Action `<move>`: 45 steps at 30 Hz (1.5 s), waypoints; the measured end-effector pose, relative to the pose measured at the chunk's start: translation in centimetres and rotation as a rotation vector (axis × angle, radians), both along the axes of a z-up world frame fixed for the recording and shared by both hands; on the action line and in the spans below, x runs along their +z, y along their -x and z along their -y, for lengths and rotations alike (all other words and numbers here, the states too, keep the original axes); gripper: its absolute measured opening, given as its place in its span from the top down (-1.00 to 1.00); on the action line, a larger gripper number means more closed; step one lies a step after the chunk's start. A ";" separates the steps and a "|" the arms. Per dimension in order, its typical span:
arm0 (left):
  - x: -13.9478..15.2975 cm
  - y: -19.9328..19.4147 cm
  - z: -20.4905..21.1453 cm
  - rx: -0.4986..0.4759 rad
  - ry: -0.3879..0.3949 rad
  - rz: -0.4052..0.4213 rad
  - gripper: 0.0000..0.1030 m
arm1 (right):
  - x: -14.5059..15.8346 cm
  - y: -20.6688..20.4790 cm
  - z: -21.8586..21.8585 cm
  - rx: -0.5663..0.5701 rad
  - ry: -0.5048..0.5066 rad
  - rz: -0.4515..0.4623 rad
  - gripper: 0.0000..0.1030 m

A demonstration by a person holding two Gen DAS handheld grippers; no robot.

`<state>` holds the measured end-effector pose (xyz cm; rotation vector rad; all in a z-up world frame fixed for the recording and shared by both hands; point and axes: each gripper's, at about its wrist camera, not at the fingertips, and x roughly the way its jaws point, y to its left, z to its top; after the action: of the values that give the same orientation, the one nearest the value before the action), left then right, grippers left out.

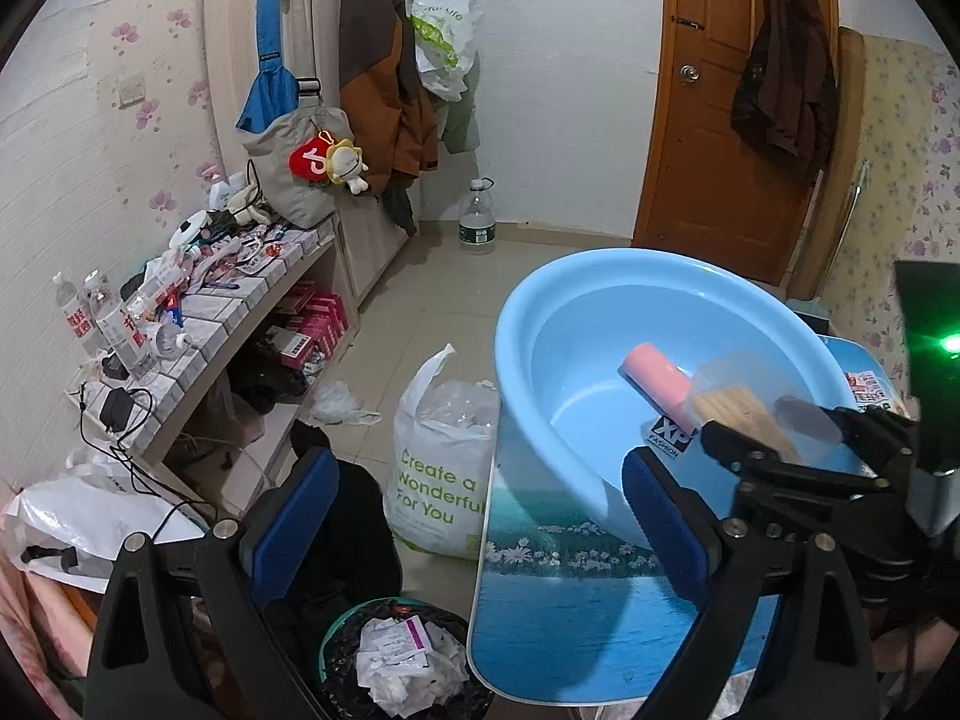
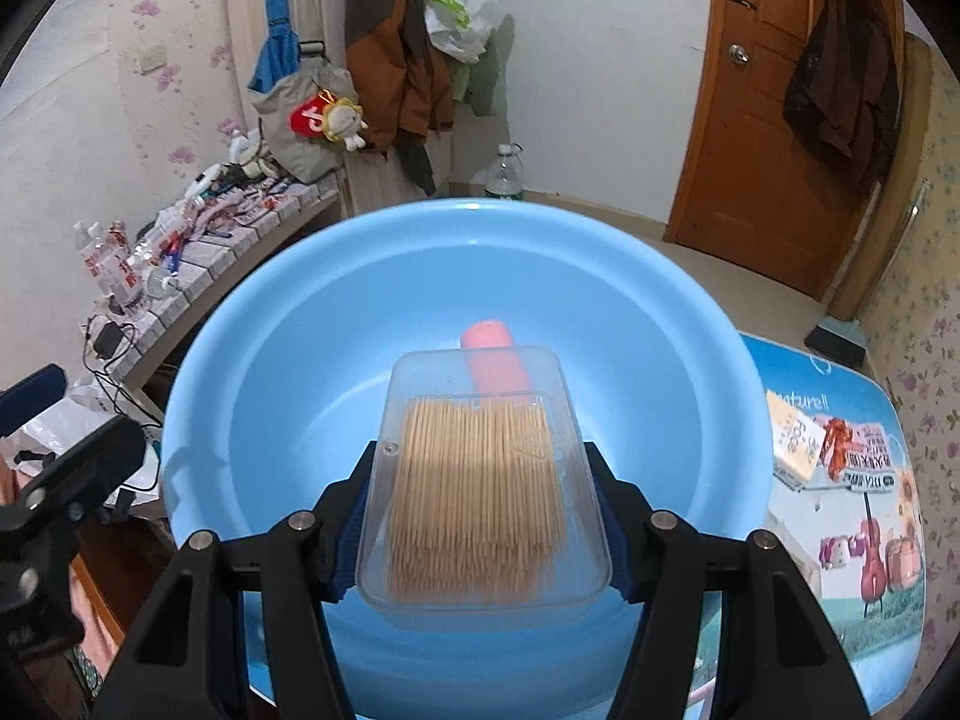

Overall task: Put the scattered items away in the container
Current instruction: 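Release the pink cylinder and toothpick box into the blue basin with both grippers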

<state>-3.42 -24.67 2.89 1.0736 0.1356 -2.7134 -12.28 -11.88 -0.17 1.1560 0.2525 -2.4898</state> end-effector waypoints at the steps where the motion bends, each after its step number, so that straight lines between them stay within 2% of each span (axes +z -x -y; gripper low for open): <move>1: 0.0 0.0 0.0 0.000 -0.002 0.000 -0.88 | -0.2 0.1 0.1 -0.008 -0.006 0.004 -0.22; 10: 0.0 0.1 -0.1 0.000 -0.008 0.000 -0.88 | -0.6 0.2 1.0 -0.099 -0.028 -0.010 -0.22; 28: 0.5 -0.2 -0.1 0.004 -0.006 -0.009 -0.88 | -0.8 -0.5 0.9 -0.097 -0.054 -0.015 -0.24; 30: 0.5 -0.2 -0.1 0.004 -0.006 -0.009 -0.88 | -0.9 -0.4 0.9 -0.104 -0.061 -0.018 -0.49; 32: 0.5 -0.2 -0.1 0.006 -0.006 -0.010 -0.88 | -0.7 -0.3 0.8 -0.115 -0.064 -0.032 -0.62; 45: 1.4 -1.1 -1.3 0.004 0.010 -0.020 -0.88 | 1.7 -2.1 0.3 -0.081 -0.029 -0.093 -0.62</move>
<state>-2.33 -23.39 4.33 1.0423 0.1271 -2.7193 -10.23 -12.22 1.55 1.0835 0.2728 -2.6222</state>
